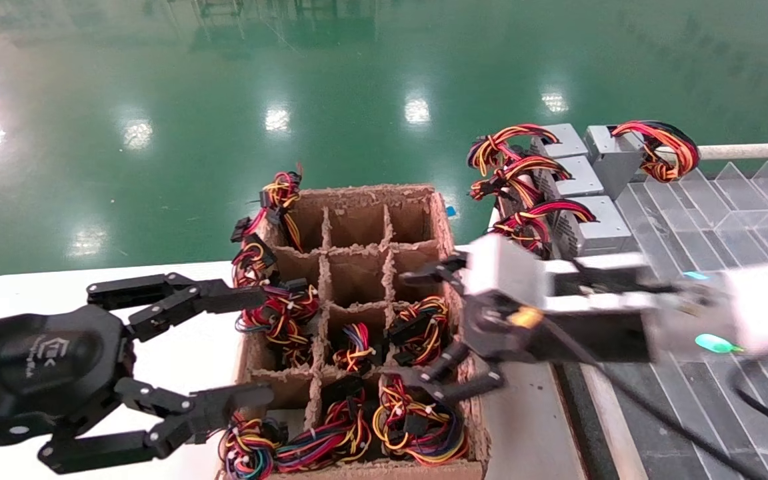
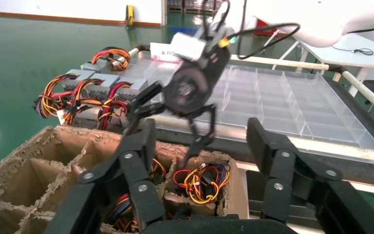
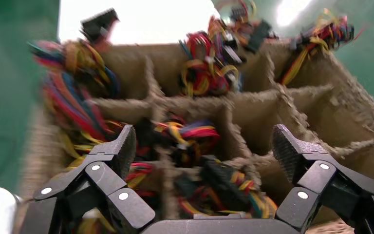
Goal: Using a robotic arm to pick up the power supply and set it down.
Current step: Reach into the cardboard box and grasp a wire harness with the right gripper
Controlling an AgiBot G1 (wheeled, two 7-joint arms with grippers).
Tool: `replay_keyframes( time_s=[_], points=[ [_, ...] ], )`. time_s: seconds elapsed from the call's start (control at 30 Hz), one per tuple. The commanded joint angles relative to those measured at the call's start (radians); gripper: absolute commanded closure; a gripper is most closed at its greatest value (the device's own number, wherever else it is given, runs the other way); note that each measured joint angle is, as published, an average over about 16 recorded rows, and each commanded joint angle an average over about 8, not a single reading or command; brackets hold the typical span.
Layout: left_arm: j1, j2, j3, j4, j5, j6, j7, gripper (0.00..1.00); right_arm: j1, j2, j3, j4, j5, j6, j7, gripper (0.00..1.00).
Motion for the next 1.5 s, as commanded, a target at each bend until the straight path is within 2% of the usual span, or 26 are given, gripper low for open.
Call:
replay_keyframes(
  time_s=[0.03,0.43,0.5,0.7,0.77,1.03,1.5],
  points=[
    [0.0,0.0,0.0,0.0,0.0,0.0,0.0,1.0,0.043,-0.041,-0.03,-0.024,-0.061,0.013,0.009,0.0],
    [0.0,0.0,0.0,0.0,0.0,0.0,0.0,1.0,0.148,-0.267,-0.12,-0.173,-0.235,0.13,-0.017,0.01],
    [0.0,0.0,0.0,0.0,0.0,0.0,0.0,1.0,0.154,-0.295,-0.133,-0.186,-0.259,0.15,-0.017,0.16],
    [0.0,0.0,0.0,0.0,0.0,0.0,0.0,1.0,0.167,-0.356,-0.162,-0.213,-0.314,0.195,-0.016,0.88],
    [0.0,0.0,0.0,0.0,0.0,0.0,0.0,1.0,0.169,-0.37,-0.17,-0.218,-0.331,0.209,-0.015,0.99],
    [0.0,0.0,0.0,0.0,0.0,0.0,0.0,1.0,0.175,-0.397,-0.183,-0.235,-0.369,0.247,-0.003,1.0],
    [0.0,0.0,0.0,0.0,0.0,0.0,0.0,1.0,0.186,-0.415,-0.19,-0.282,-0.366,0.232,-0.036,1.0]
  ],
)
